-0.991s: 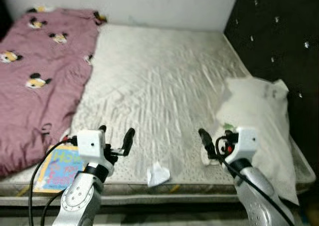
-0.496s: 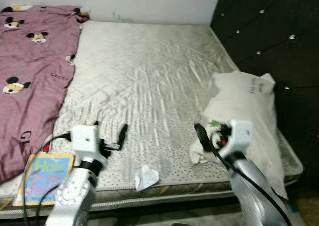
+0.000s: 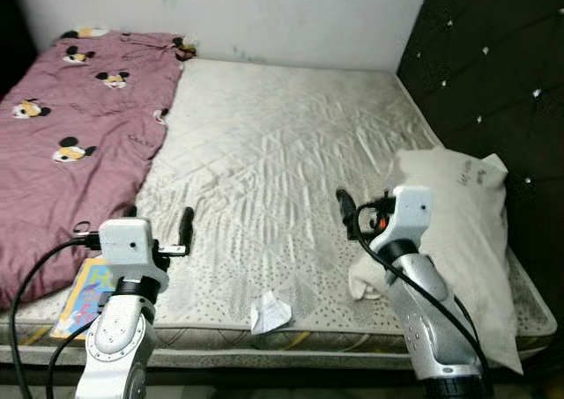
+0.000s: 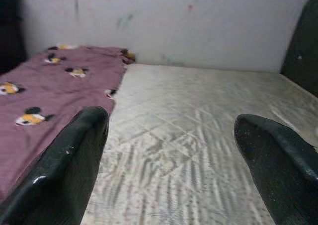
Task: Clean up the room
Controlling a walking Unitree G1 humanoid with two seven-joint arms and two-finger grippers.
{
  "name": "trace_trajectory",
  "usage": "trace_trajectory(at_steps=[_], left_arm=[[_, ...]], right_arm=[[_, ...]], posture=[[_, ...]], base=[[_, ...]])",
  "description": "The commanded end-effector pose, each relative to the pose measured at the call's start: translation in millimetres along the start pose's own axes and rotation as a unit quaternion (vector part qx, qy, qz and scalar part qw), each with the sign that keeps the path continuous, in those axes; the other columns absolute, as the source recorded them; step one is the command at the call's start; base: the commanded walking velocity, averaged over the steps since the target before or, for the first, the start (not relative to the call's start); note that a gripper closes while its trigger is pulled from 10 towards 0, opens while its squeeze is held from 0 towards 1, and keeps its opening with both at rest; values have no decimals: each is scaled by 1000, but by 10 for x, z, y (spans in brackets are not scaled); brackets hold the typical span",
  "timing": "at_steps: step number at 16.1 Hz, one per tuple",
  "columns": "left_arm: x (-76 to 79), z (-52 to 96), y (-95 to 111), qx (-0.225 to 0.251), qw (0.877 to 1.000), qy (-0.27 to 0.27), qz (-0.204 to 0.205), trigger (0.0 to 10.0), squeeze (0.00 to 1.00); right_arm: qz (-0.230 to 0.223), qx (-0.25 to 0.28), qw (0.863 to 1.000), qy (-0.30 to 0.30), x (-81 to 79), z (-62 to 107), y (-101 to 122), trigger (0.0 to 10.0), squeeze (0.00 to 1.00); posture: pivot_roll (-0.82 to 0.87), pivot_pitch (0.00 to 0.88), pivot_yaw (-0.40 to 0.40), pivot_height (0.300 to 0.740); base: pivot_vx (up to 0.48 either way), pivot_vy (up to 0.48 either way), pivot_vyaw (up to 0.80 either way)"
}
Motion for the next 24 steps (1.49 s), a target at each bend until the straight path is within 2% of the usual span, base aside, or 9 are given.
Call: trace_trajectory(at_steps=[1, 3, 4, 6, 10, 14, 19, 22, 24], left_arm=[[5, 0, -5, 0, 1000, -6, -1, 10000, 0], [8, 17, -82, -9, 1000, -16, -7, 10000, 0], [30, 21, -175, -24, 999, -25, 28, 10000, 0], [59, -21, -210, -24, 999, -21, 19, 10000, 0], [270, -163, -73, 6, 997, -60, 43, 10000, 0], [231, -38, -126, -2, 998, -60, 21, 10000, 0], [130, -18, -98, -3, 998, -57, 17, 10000, 0], [54, 37, -140, -11, 999, -35, 20, 10000, 0], [144, 76, -163, -15, 999, -40, 27, 10000, 0]], right_arm=[[1, 10, 1000, -6, 37, -11, 45, 10000, 0], [28, 3, 999, -30, 116, 30, -40, 10000, 0], [23, -8, 999, -31, 133, 65, -129, 10000, 0], [16, -10, 1000, -24, 106, 60, -176, 10000, 0], [11, -16, 999, -28, 23, -27, -278, 10000, 0], [4, -11, 999, -36, 102, 31, -297, 10000, 0], [20, -25, 997, -70, 243, 168, -274, 10000, 0], [26, -26, 998, -57, 259, 239, -251, 10000, 0], [24, -24, 999, -34, 162, 208, -244, 10000, 0]], posture=[[-11, 0, -55, 740], [-34, 0, -53, 740], [-47, 0, -42, 740], [-36, 0, -43, 740], [-9, 28, -46, 740], [5, 64, -40, 740], [-10, 143, -70, 740], [-21, 147, -87, 740], [-24, 142, -87, 740]], base=[[0, 0, 0], [0, 0, 0], [0, 0, 0], [0, 0, 0], [0, 0, 600], [0, 0, 0], [0, 0, -160], [0, 0, -533], [0, 0, 0]])
Point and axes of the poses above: a point about 5 cm out from each wrist's last joint towards the gripper, its own z axis pointing back from the gripper into the wrist, its own y axis along the axis of the wrist's last joint, x = y × z, the point moved 4 cm from there along -z, pointing out of the wrist towards the gripper, and after that the axes turned 2 degrees about -z, right-handed, at the moved point
